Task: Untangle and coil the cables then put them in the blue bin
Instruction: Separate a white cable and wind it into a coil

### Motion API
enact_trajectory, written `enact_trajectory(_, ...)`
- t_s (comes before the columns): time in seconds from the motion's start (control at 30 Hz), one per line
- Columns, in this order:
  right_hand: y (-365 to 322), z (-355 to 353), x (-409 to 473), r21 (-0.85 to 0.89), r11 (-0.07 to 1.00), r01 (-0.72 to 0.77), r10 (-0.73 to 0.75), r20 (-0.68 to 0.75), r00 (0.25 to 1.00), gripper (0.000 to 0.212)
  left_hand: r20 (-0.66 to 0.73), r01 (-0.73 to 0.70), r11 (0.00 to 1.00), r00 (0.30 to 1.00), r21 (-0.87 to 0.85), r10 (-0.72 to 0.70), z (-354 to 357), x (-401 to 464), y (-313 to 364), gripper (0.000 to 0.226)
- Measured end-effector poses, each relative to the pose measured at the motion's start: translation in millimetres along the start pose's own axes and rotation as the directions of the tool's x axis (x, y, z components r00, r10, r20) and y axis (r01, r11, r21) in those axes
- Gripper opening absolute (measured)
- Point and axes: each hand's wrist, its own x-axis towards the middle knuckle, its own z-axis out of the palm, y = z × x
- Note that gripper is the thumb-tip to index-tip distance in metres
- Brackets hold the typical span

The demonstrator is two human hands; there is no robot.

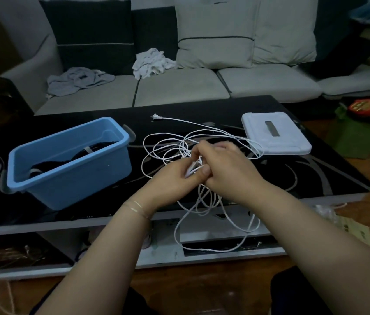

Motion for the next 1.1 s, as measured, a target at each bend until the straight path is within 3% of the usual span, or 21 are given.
enact_trajectory(0.07, 0.8, 1.7, 1.0, -0.074, 0.997, 0.013, -0.02, -0.094, 0.995, 0.039, 0.011, -0.029, 0.991, 0.999, -0.13, 0.031, -2.3, 0.2, 1.8, 0.051)
enact_trajectory(0.17, 0.9, 6.6, 3.4, -0.099, 0.994, -0.037, 0.018, -0.191, 0.981, 0.038, -0.003, -0.052, 0.988, 0.999, -0.144, 0.052, -2.9, -1.0, 3.0, 0.03)
enact_trajectory(0.23, 0.6, 8.7, 4.7, -0.038, 0.997, -0.066, 0.055, -0.244, 0.968, 0.034, -0.02, -0.062, 0.986, 0.998, -0.158, 0.06, -2.0, -1.6, 4.3, 0.03)
enact_trajectory(0.33, 7.6, 7.8, 6.4, 0.152, 0.965, -0.215, 0.245, -0.221, 0.944, 0.024, -0.014, -0.031, 0.947, 1.0, -0.32, 0.028, -2.0, -3.1, 3.5, 0.034)
enact_trajectory(0.4, 12.1, 8.8, 7.5, 0.344, 0.887, -0.307, 0.368, -0.125, 0.921, 0.016, 0.016, 0.0, 0.862, 1.0, -0.507, 0.009, -3.4, -3.6, 1.4, 0.036)
enact_trajectory(0.47, 14.9, 9.5, 11.8, 0.592, 0.724, -0.355, 0.479, -0.06, 0.876, 0.007, 0.033, 0.008, 0.754, 0.999, -0.657, 0.018, -6.1, -3.2, -1.1, 0.038)
enact_trajectory(0.57, 21.0, 8.1, 19.6, 0.744, 0.559, -0.367, 0.579, -0.033, 0.814, 0.017, 0.013, -0.002, 0.561, 1.0, -0.828, 0.023, -13.9, -2.9, -4.3, 0.041)
enact_trajectory(0.7, 31.1, 13.7, 23.3, 0.592, 0.703, -0.395, 0.522, -0.051, 0.851, 0.038, 0.02, 0.016, 0.217, 1.0, -0.976, 0.019, -21.1, -2.4, -3.7, 0.047)
enact_trajectory(0.77, 31.9, 19.6, 24.1, 0.548, 0.74, -0.389, 0.455, 0.018, 0.891, 0.034, -0.035, -0.034, 0.048, 0.999, -0.998, -0.024, -26.2, -1.5, -5.0, 0.044)
enact_trajectory(0.83, 30.9, 25.0, 23.1, 0.445, 0.809, -0.385, 0.389, 0.085, 0.917, 0.028, -0.114, -0.118, -0.029, 0.989, -0.993, -0.099, -31.4, -0.6, -7.3, 0.039)
enact_trajectory(0.97, 20.2, 39.0, 16.0, 0.156, 0.951, -0.265, 0.236, 0.185, 0.954, 0.017, -0.208, -0.226, -0.075, 0.959, -0.971, -0.191, -33.3, 0.4, -12.0, 0.04)
enact_trajectory(1.1, 2.5, 53.6, 13.0, -0.067, 0.996, -0.056, 0.067, 0.186, 0.98, 0.024, -0.3, -0.274, 0.126, 0.908, -0.953, -0.292, -33.8, 3.2, -14.4, 0.037)
